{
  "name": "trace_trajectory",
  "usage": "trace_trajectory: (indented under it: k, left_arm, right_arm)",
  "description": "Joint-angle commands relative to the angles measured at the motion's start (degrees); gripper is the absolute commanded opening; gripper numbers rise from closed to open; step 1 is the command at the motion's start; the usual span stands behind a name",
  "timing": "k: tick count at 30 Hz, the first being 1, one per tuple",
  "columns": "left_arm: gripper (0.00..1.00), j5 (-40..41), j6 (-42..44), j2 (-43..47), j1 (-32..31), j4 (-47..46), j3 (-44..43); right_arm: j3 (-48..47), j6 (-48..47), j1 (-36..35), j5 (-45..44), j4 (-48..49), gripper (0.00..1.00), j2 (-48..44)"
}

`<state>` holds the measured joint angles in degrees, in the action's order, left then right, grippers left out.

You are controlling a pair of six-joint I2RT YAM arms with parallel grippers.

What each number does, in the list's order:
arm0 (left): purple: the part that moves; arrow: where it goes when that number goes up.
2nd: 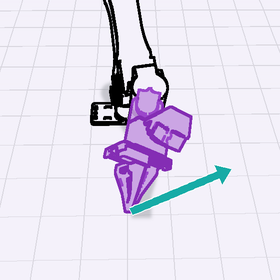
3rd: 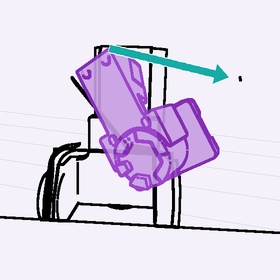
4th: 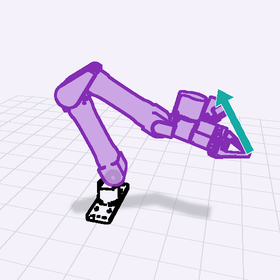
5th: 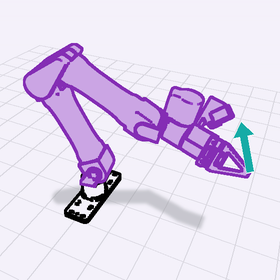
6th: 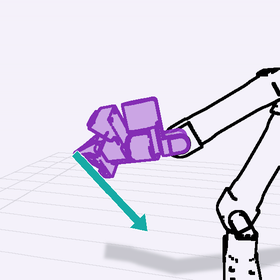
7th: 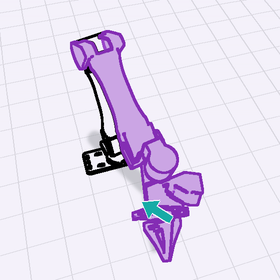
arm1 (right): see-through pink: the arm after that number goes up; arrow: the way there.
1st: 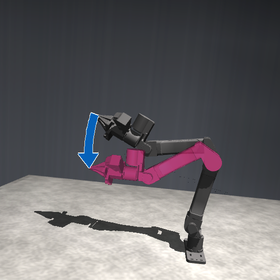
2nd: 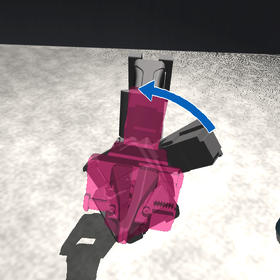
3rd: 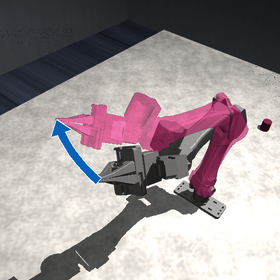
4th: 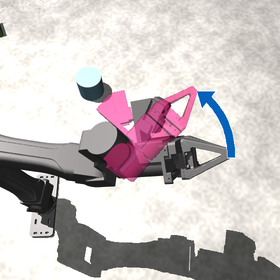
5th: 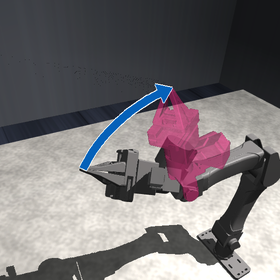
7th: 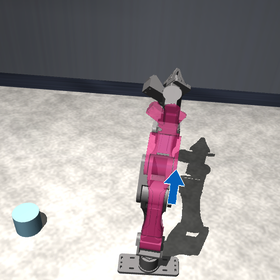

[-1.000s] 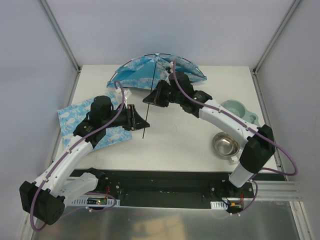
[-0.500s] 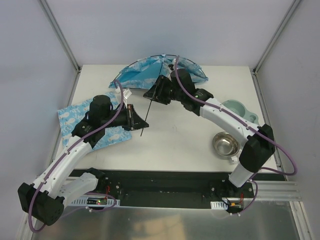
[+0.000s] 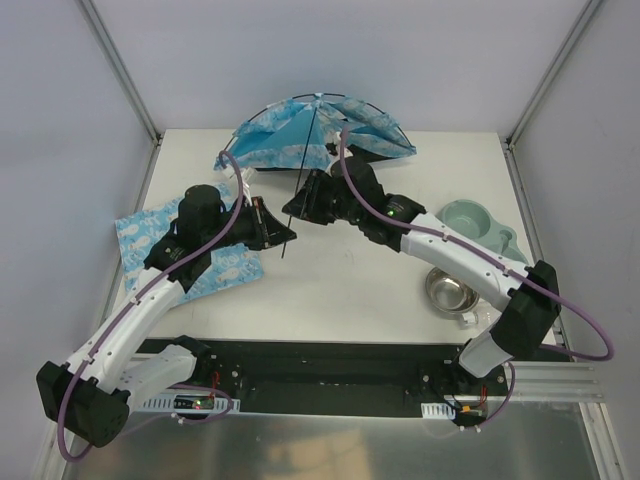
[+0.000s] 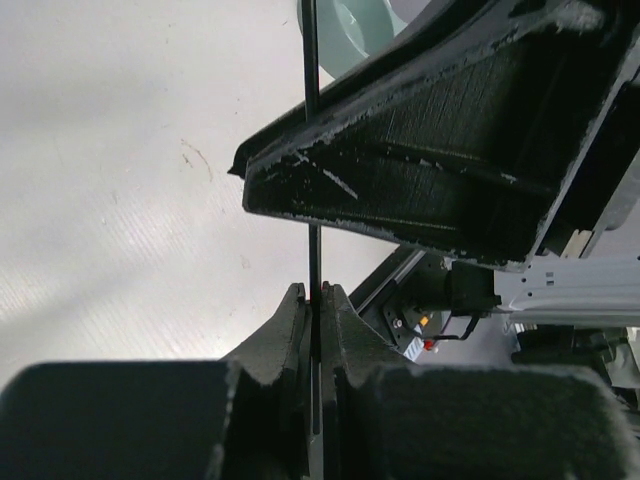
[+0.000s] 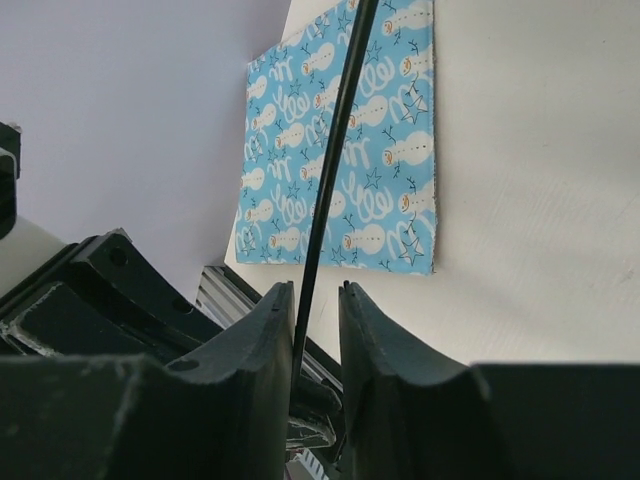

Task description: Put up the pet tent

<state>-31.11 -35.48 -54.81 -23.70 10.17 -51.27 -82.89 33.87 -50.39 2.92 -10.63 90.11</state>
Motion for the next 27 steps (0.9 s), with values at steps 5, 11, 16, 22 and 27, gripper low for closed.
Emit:
trace_trajectory:
  k: [5, 11, 16, 22, 27]
  left_arm:
    - [0.00, 6.6, -0.6, -0.9, 0.6, -6.6, -3.0]
    - [0.32, 7.0, 0.3, 0.6, 0.7, -6.4, -2.7]
    - [0.70, 12.8, 2.8, 4.7, 1.7, -4.6, -2.7]
    - [0.83, 24.1, 3.7, 9.5, 6.8, -2.4, -3.7]
    - [0.84, 26.2, 2.8, 5.8, 8.8, -2.9, -4.2]
  right_arm:
    - [-0.7, -2.1, -1.1, -1.3, -0.9, 0.10, -0.5]
    - [-2.6, -2.8, -1.1, -2.2, -1.1, 0.00, -0.5]
    - [-3.8, -1.6, -1.1, -2.6, -0.9, 0.00, -1.6]
    - [-5.1, 3.8, -0.3, -2.6, -0.4, 0.00, -1.8]
    - [-5.4, 10.7, 1.3, -1.3, 2.0, 0.00, -1.7]
